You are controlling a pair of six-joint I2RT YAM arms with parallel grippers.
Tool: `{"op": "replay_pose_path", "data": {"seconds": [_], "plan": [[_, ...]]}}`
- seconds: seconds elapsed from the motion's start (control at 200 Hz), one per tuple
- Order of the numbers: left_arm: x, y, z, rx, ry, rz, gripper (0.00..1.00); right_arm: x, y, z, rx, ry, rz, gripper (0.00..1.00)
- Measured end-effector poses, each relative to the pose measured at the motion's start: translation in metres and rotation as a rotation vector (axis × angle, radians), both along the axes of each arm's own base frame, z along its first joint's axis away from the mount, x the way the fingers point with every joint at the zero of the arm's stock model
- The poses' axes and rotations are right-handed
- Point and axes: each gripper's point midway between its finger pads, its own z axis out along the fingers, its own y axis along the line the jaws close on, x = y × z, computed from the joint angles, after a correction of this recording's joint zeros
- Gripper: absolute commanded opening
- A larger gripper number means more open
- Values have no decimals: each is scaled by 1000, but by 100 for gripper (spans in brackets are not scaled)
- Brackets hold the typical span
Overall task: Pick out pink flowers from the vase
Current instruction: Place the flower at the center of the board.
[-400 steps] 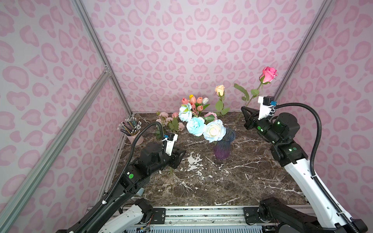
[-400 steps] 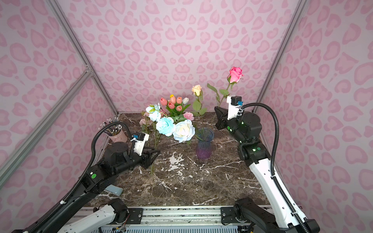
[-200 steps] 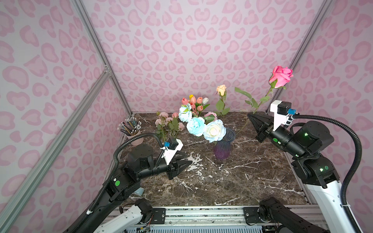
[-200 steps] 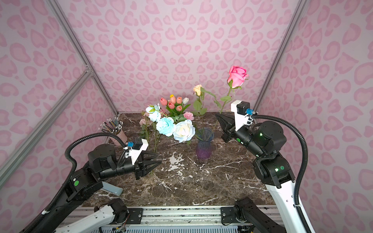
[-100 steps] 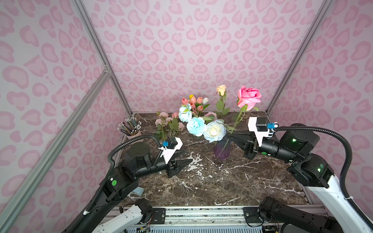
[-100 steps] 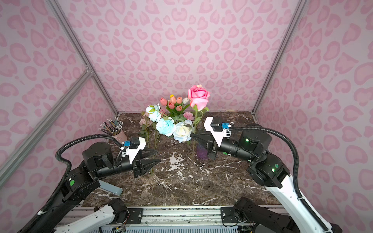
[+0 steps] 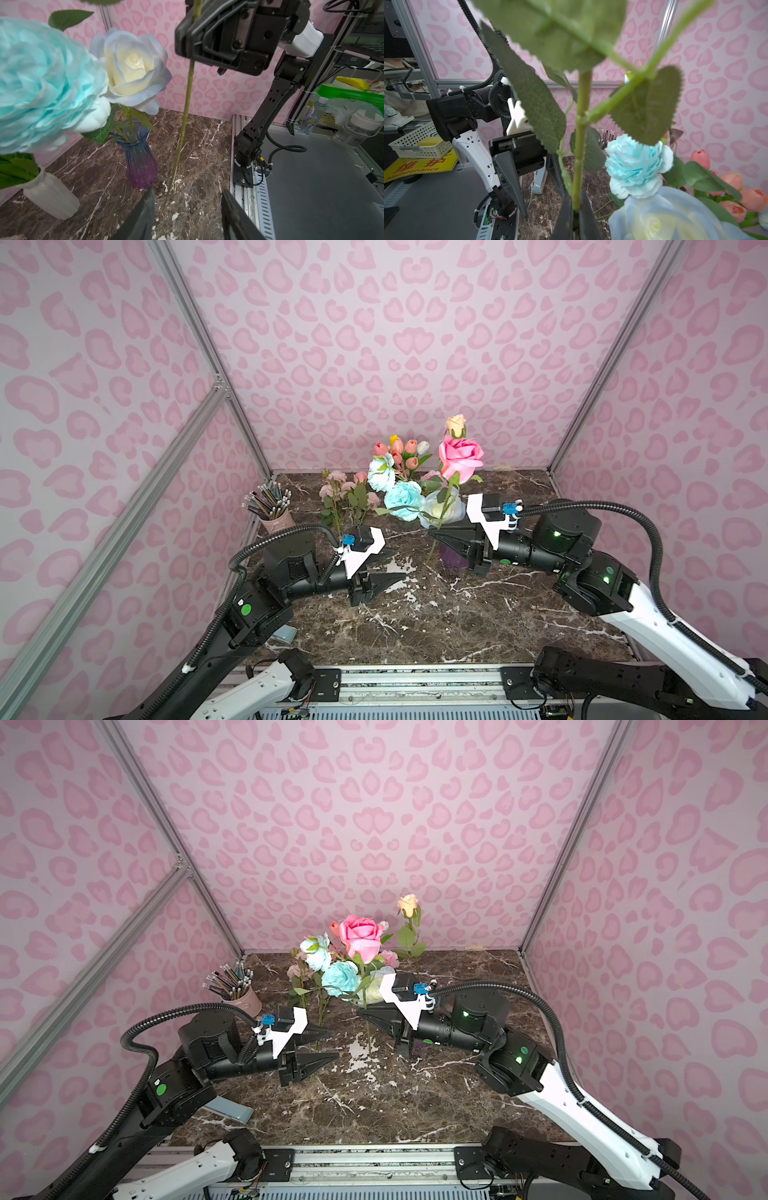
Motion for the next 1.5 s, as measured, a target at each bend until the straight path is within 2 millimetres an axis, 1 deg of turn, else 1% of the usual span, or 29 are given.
{"op": "replay_pose_path", "data": {"seconds": [0.095,0.26,0.34,0.515,0.615,0.695,0.78,0.795,0.805,0.82,0.915,0.99,1.035,1.165,1.22,1.32,1.41,1.5], "plan": [[5,-6,-4,-11,-20,-9,56,-1,5,0,28,2,16,0],[15,-16,1,-41,-46,-6,56,-4,10,5,78,-9,40,0],[19,-19,5,-65,-53,-2,55,-4,11,6,92,-12,43,0],[28,-25,0,-82,-27,13,54,-6,12,6,116,-7,55,0],[30,-28,0,-94,-21,10,51,-9,11,9,137,-10,64,0],[30,-30,1,-105,-8,3,47,-11,10,10,146,-6,69,0],[29,-31,3,-113,-14,-7,36,-11,10,11,154,-12,69,0],[29,-31,3,-113,-14,-8,36,-11,9,10,155,-12,69,0],[29,-31,2,-113,-13,-9,32,-11,9,10,155,-13,69,0],[29,-32,2,-113,-12,-13,30,-11,9,10,155,-12,69,0],[26,-33,2,-116,-5,-32,19,-11,9,10,163,-17,69,0],[23,-34,2,-118,-3,-48,7,-11,9,9,168,-15,68,1],[20,-35,1,-117,-4,-67,3,-8,8,9,177,-17,50,0],[17,-34,-3,-116,0,-77,3,-6,9,6,185,-9,46,0],[16,-33,-2,-117,-2,-76,3,-6,9,6,190,-2,45,4],[16,-32,1,-123,-10,-70,2,-6,9,9,199,-8,44,23],[20,-30,4,-125,-13,-42,2,-5,5,11,205,-15,26,35],[25,-24,7,-130,-13,14,2,-8,0,16,213,-32,17,42]]}}
